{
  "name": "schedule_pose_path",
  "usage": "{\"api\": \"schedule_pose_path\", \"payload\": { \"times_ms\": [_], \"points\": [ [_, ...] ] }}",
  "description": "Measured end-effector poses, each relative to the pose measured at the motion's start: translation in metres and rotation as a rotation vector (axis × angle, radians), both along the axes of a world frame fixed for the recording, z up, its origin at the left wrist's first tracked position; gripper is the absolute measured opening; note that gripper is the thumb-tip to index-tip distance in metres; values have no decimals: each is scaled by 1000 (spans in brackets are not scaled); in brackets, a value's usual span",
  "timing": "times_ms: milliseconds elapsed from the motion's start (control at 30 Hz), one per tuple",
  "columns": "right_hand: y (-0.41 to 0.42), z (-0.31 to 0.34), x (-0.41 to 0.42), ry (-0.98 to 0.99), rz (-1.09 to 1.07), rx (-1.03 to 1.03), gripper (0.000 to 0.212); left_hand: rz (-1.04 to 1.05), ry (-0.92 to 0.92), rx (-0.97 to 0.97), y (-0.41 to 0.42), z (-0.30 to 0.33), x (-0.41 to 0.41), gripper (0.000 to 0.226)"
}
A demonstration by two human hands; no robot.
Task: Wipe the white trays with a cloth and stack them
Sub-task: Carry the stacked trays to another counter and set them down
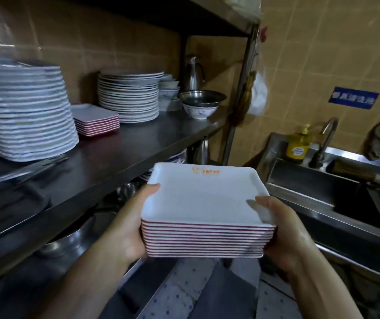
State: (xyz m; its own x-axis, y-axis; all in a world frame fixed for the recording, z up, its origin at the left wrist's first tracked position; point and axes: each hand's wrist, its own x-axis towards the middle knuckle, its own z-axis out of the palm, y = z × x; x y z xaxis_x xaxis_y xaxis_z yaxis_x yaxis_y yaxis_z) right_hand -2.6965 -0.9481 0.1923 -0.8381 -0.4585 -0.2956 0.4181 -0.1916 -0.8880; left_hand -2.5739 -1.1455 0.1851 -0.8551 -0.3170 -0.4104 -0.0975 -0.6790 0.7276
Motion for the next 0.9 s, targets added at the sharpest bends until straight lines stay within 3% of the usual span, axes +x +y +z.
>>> {"api": "schedule_pose_path", "payload": {
  "times_ms": [233,400,633,800,900],
  "points": [
    [-96,13,-95,25,133,-10,16,87,-11,-50,-82,22,-75,34],
    [-164,26,-148,41,331,-99,21,255,-65,-34,-127,41,-107,34],
    [-250,33,-202,13,596,-110,21,438,13,-84,-170,46,-127,37],
    [-306,36,-227,-30,769,-102,23,751,-150,-150,-192,48,-137,31],
    [-330,35,-237,-51,870,-114,25,831,-216,-161,-200,47,-140,32]
  ]
}}
